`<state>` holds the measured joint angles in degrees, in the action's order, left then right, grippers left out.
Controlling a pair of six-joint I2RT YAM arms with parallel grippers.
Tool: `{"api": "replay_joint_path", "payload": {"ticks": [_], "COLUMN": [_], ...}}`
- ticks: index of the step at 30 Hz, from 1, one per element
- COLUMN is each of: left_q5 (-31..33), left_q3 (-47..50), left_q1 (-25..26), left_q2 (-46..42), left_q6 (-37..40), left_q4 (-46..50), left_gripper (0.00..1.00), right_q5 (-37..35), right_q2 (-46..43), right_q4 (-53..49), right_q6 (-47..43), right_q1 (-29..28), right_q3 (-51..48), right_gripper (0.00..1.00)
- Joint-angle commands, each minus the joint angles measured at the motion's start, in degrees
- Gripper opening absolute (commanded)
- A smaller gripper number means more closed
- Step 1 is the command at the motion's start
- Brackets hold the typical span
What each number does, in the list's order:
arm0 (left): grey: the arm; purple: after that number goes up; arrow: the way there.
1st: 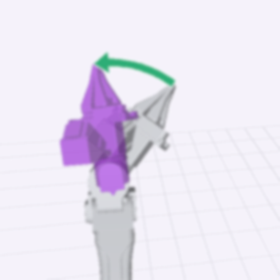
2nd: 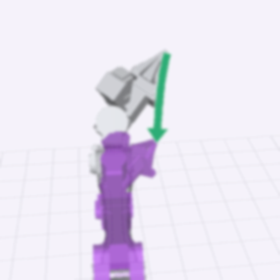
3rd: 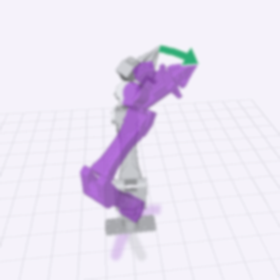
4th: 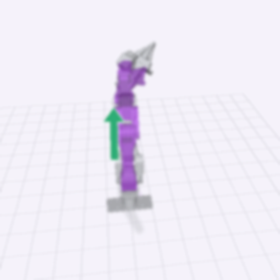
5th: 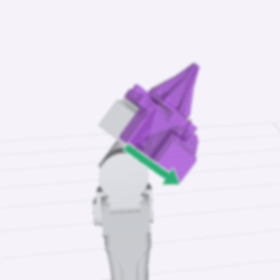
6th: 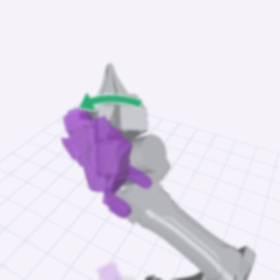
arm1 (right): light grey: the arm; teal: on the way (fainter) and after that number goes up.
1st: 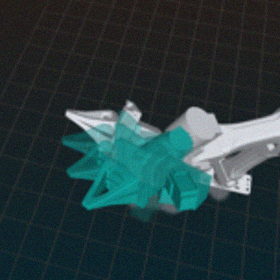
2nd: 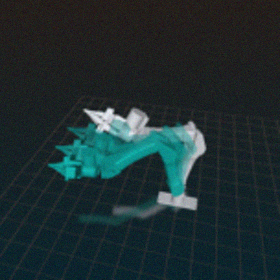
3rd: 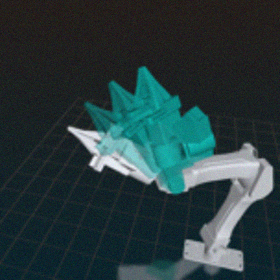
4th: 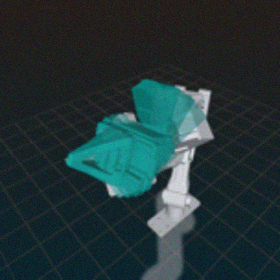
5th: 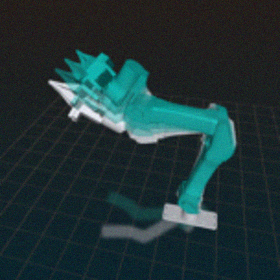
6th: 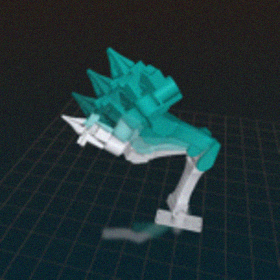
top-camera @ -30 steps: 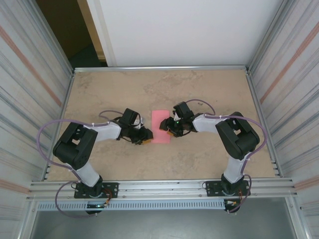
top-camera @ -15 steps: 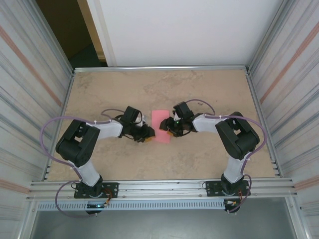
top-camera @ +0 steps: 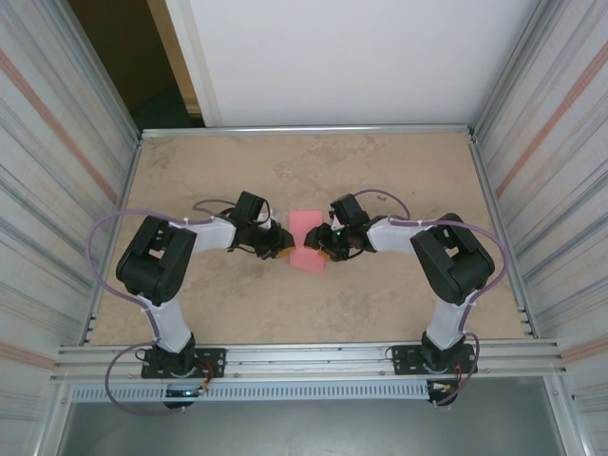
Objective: Fold a paper plane with a square sheet of paper (pick it up from the middle)
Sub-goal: Third fold the triangle at the center of the table.
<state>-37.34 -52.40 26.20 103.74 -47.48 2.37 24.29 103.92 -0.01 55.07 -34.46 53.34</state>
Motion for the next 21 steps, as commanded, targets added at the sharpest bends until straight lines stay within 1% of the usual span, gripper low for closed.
{"api": "replay_joint_path", "payload": {"ticks": [1, 4, 9, 13, 16, 21], "left_q5": [-1.55, -1.67, -1.86, -1.75, -1.56, -1.76], "left_q3": [-1.43, -1.75, -1.80, -1.56, -1.42, -1.46], "left_q1": [-0.24, -0.18, -0.18, -0.20, -0.25, -0.26], "left_q2": [0.69, 0.96, 1.21, 0.96, 0.32, -1.04], "left_q6": [-0.15, -0.28, -0.85, -1.28, -1.97, -3.39], "left_q4": [1.66, 1.93, 2.35, 2.40, 2.33, 2.28], "left_gripper": [0.19, 0.17, 0.08, 0.05, 0.01, 0.00], "right_q5": [-1.67, -0.41, -0.01, -0.58, -3.18, -10.03], "right_q2": [2.75, 2.11, 1.08, -1.17, -4.72, -11.47], "right_q4": [-4.10, -1.40, 0.64, 1.59, -0.65, -7.55], "right_q6": [-0.31, 0.03, -0.11, -1.90, -6.45, -18.94], "right_q1": [0.35, 0.36, 0.36, 0.37, 0.28, -1.33], "right_q3": [-2.42, -3.11, -3.64, -3.82, -2.72, 0.01], "right_gripper": [0.52, 0.52, 0.53, 0.53, 0.55, 0.55]}}
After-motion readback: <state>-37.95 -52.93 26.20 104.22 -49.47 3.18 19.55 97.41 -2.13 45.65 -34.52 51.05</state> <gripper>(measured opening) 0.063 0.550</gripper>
